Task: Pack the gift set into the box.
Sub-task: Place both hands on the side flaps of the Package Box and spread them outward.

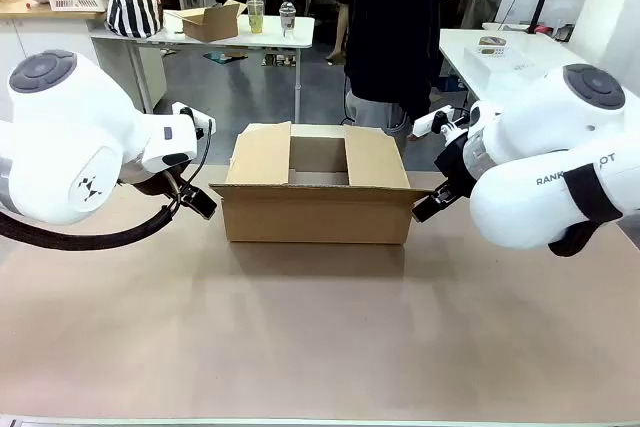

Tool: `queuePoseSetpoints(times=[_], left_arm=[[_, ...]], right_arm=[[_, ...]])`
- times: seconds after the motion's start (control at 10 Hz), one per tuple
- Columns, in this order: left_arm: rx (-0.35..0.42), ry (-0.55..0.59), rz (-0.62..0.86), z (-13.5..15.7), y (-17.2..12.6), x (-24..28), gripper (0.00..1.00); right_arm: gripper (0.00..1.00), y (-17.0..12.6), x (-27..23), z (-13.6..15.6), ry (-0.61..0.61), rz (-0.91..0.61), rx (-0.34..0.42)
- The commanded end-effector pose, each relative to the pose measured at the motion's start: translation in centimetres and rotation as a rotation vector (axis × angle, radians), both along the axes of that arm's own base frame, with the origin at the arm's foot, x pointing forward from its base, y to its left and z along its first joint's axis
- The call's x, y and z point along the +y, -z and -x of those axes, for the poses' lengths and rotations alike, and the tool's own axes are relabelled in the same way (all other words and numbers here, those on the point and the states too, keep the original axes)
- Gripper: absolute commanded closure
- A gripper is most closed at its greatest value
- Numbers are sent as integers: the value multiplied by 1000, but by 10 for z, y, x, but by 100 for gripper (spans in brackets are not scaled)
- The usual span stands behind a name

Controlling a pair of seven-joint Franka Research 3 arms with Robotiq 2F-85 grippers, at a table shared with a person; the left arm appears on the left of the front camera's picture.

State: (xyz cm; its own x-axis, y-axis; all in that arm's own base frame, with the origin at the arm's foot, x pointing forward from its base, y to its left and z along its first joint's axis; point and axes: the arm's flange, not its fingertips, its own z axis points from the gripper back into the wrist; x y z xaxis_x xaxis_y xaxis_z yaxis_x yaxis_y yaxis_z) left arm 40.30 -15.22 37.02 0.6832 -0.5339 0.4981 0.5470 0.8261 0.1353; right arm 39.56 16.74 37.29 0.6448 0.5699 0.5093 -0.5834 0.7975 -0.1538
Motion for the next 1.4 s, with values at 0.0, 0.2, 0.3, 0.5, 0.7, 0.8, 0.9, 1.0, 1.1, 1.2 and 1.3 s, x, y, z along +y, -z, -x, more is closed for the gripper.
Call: queuePoseSetpoints(times=[0.0,0.2,0.3,0.5,0.7,0.8,0.9,1.0,1.1,1.2,1.3], left_arm=[[0,0,0,0,0,0,0],[0,0,0,0,0,0,0],[0,0,0,0,0,0,0],[0,0,0,0,0,0,0],[0,0,0,0,0,0,0],[0,1,0,0,0,0,0],[138,41,37,3,-8,3,0],[353,80,126,14,-20,14,0],[540,154,241,36,-35,28,0],[673,244,318,59,-46,40,0],[708,406,402,81,-56,50,0]], right_arm=[[0,0,0,0,0,0,-1],[0,0,0,0,0,0,-1],[0,0,0,0,0,0,-1],[0,0,0,0,0,0,-1],[0,0,0,0,0,0,0],[0,-5,-4,10,-13,1,105],[0,-14,-10,25,-44,-22,216],[0,-24,-23,42,-79,-56,417],[0,-35,-44,66,-63,-67,601],[0,-49,-61,89,-90,-135,580],[0,-63,-73,104,-100,-321,501]])
